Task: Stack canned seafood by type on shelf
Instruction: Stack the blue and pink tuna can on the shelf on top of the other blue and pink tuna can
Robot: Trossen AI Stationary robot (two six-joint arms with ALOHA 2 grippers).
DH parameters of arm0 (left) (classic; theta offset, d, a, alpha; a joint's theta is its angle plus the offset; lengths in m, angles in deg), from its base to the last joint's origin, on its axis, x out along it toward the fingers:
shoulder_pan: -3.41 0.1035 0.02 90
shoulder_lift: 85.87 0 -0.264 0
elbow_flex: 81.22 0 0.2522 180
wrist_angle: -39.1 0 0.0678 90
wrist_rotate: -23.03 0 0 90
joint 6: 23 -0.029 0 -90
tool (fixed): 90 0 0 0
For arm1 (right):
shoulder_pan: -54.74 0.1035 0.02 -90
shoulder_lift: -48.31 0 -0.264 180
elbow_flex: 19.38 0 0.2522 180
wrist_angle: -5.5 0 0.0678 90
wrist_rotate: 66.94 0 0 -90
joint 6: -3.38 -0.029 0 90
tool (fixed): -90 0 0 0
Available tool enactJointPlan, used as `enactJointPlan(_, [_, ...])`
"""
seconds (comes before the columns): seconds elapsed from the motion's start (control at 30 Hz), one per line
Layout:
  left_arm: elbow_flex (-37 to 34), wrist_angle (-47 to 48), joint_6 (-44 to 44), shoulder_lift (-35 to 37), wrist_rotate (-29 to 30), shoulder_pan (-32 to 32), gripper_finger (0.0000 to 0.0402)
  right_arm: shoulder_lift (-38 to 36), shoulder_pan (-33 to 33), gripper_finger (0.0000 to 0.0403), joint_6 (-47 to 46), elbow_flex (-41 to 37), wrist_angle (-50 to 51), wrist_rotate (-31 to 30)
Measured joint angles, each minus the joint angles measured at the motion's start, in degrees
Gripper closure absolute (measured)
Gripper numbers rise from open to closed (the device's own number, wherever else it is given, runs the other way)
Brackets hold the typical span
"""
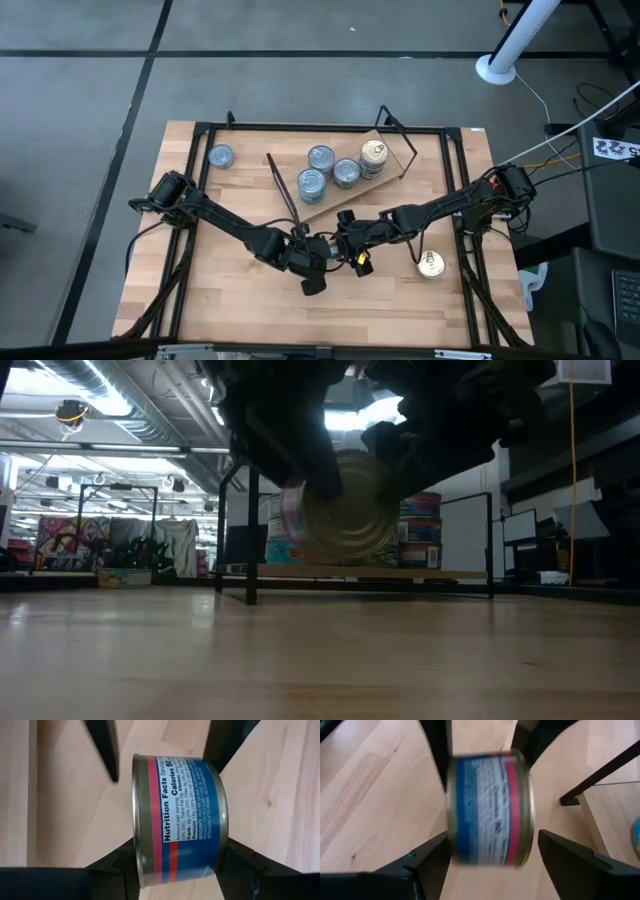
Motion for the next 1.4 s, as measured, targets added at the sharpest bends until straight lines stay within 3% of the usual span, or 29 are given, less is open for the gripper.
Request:
enactJointPlan(0.3, [0.0,-3.87,-4.53,0.0,0.87,0.02,0.0209,0.0,-0.04,0.0116,0.01,0.0,-0.32,0.92])
enactJointPlan(0.6, [0.0,-3.76,-5.6,0.0,0.98,0.07,0.02,0.0,0.0,0.0223,0.2,-0.02,-0.11,2.39])
enactJointPlan(1.03, [-0.01,-4.43,-5.79,-0.02,-3.58,0.79,0.0198,0.0,-0.06,0.021,0.04,0.02,0.97,4.13])
enactJointPlan(1.4, [0.0,-4.01,-4.1,-0.02,-3.36,1.64,0.0197,0.02,-0.09,0.0219,0.57,0.0,1.23,4.63])
